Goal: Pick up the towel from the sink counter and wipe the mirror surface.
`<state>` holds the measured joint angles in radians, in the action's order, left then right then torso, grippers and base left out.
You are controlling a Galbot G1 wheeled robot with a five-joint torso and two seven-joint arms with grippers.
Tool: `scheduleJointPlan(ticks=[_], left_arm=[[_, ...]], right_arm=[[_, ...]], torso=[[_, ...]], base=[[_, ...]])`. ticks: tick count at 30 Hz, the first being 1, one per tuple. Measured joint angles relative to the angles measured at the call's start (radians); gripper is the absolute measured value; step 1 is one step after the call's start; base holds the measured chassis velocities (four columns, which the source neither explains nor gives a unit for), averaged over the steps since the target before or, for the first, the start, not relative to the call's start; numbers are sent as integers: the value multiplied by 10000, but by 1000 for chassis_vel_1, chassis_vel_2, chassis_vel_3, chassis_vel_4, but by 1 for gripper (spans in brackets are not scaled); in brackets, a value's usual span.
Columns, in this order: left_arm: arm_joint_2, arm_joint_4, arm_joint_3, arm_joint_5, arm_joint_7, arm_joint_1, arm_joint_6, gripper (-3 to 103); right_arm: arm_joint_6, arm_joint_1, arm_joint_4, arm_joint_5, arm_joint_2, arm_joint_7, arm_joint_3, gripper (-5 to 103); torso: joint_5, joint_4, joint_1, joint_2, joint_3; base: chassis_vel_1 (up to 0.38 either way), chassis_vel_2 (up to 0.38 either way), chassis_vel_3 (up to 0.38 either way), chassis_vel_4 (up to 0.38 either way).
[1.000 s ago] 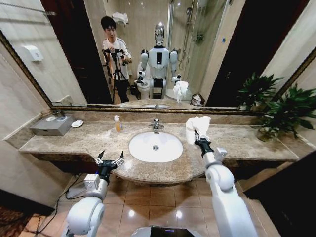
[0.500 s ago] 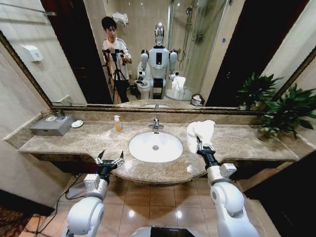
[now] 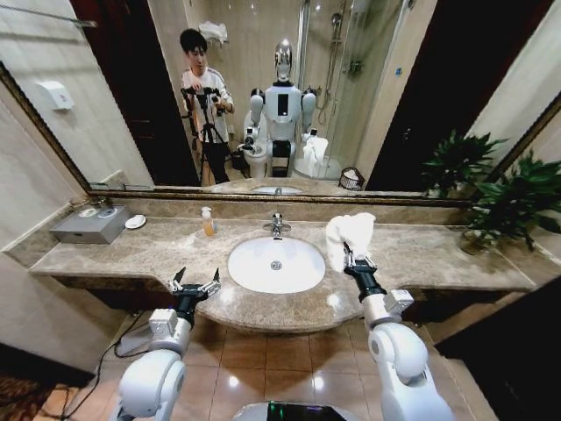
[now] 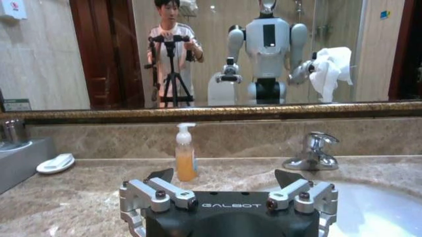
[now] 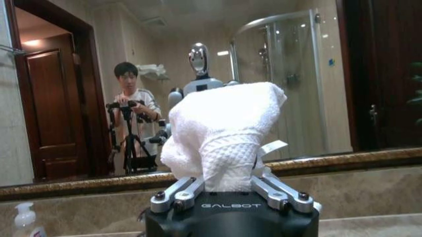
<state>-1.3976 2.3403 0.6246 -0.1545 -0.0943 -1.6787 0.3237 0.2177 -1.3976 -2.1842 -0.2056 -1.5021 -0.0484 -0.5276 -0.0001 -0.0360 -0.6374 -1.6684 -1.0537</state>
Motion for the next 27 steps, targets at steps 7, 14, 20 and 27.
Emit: scheduleJointPlan(ticks=[7,14,20,27], left_arm=[[0,0,0,0,0,1,0,100],[0,0,0,0,0,0,0,100],[0,0,0,0,0,1,0,100],[0,0,0,0,0,2,-1,100]], right_arm=[[138,238,120,9,-7,72,155,10],[222,380,152,32,-15,168,311,10],[233,320,122,91,-12,153,359,10],[303,581,-141,111,167,381,533,10]], torso=[[-1,2,-3,2,-1],[1,1,-2,1,0],[0,2,-1,1,0],[0,3,-4,2,-1]], base=[[-101,118,112,-116],[-108,96,110,-108],[-105,112,104,-108],[-93,91,79,-91]])
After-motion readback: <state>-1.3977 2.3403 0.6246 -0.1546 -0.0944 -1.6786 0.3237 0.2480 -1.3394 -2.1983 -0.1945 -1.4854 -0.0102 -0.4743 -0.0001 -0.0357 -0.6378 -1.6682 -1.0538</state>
